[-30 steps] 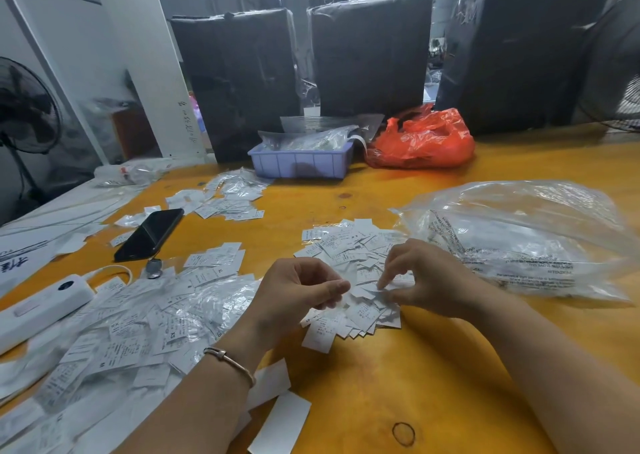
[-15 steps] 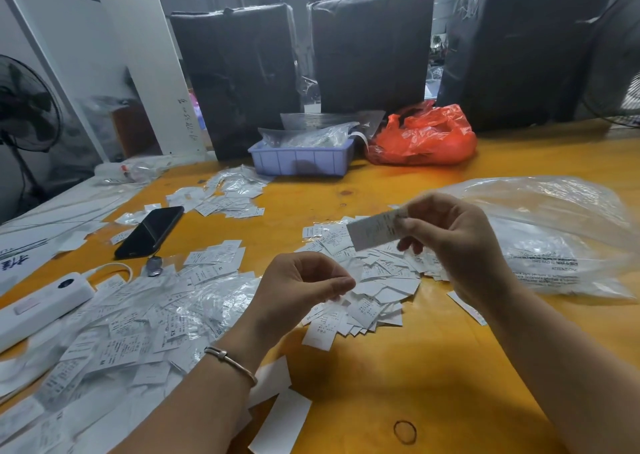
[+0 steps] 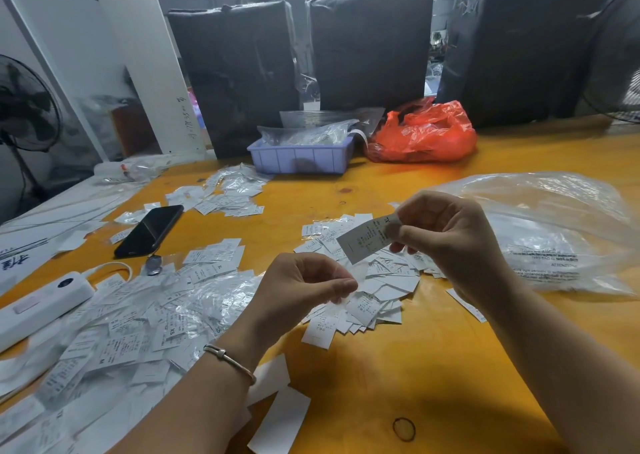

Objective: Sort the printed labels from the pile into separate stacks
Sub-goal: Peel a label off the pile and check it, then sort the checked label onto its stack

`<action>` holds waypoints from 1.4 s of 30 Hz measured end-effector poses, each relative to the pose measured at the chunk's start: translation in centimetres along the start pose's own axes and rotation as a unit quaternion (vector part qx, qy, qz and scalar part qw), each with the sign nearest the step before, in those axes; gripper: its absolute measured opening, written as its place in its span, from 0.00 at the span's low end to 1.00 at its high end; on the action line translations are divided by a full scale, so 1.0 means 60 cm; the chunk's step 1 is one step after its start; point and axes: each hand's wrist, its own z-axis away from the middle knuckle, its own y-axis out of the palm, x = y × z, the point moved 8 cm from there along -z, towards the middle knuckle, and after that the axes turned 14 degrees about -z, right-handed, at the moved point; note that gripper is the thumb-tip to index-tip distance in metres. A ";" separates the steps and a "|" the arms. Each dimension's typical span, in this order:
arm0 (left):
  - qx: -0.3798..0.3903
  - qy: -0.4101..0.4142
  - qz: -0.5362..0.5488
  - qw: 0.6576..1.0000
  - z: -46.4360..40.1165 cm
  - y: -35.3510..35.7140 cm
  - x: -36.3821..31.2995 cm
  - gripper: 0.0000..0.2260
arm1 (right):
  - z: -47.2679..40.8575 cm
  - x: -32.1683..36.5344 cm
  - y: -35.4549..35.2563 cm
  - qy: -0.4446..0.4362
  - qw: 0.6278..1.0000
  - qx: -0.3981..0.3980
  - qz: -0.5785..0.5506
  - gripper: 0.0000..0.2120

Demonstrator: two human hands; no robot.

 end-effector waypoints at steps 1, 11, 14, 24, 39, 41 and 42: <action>-0.001 0.000 -0.001 1.000 0.000 0.000 0.001 0.06 | 0.000 -0.002 0.000 0.006 1.000 0.002 0.006 0.05; 0.000 0.001 0.014 1.000 0.000 0.001 0.003 0.08 | 0.004 -0.019 0.013 0.073 0.994 0.067 0.049 0.16; 0.004 0.004 0.009 1.000 -0.001 0.003 0.004 0.07 | 0.009 -0.038 0.023 0.137 0.977 0.127 0.099 0.15; 0.025 0.008 -0.025 0.999 -0.001 0.011 0.002 0.03 | 0.000 -0.023 0.000 0.090 0.994 0.013 -0.053 0.10; 0.030 0.014 -0.035 0.999 -0.001 0.012 0.004 0.03 | 0.006 -0.041 0.020 0.101 0.990 0.081 0.048 0.05; 0.027 0.012 -0.037 0.999 -0.001 0.010 0.005 0.02 | 0.006 -0.038 0.023 0.099 0.989 0.090 0.063 0.04; 0.027 0.011 -0.036 0.999 -0.001 0.010 0.005 0.02 | 0.006 -0.038 0.027 0.099 0.987 0.099 0.075 0.04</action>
